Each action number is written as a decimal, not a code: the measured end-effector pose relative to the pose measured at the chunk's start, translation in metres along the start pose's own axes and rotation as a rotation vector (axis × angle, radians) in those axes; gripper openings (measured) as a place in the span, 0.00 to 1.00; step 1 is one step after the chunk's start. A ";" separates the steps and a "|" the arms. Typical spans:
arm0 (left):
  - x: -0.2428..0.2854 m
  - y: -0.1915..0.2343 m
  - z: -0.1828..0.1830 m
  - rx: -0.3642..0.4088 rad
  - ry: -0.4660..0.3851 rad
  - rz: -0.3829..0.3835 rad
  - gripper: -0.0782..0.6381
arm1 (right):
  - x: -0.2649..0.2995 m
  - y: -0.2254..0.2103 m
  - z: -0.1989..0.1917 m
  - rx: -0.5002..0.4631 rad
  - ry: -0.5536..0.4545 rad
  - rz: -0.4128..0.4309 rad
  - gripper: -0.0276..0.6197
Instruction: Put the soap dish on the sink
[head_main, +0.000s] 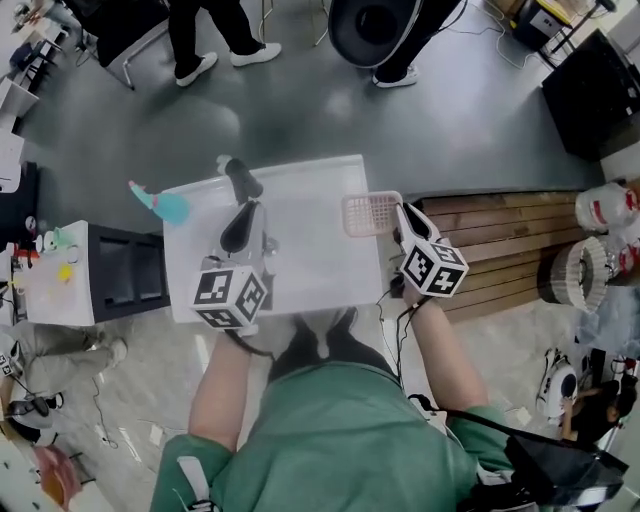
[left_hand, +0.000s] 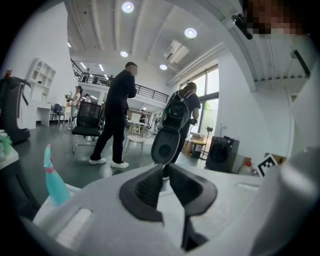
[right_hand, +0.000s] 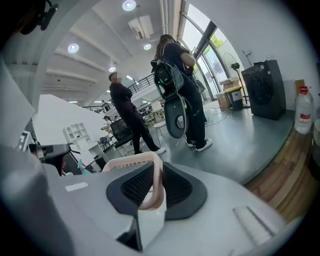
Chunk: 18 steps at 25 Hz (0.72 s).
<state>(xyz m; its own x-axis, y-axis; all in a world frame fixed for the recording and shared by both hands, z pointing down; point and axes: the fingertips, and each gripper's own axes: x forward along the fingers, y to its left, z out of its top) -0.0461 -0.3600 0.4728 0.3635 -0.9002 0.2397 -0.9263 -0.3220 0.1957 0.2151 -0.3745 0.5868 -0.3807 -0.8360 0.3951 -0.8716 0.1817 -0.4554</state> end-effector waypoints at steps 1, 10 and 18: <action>0.005 0.001 -0.007 -0.001 0.014 -0.004 0.16 | 0.005 -0.003 -0.007 0.001 0.014 -0.009 0.13; 0.044 0.005 -0.079 0.043 0.142 -0.066 0.16 | 0.037 -0.021 -0.069 0.002 0.118 -0.081 0.13; 0.077 0.007 -0.137 0.037 0.279 -0.115 0.16 | 0.066 -0.042 -0.115 0.030 0.235 -0.130 0.13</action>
<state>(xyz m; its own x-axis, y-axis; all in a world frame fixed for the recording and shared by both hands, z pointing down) -0.0110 -0.3909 0.6231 0.4744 -0.7435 0.4714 -0.8788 -0.4317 0.2034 0.1913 -0.3778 0.7243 -0.3304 -0.7079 0.6243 -0.9096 0.0620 -0.4109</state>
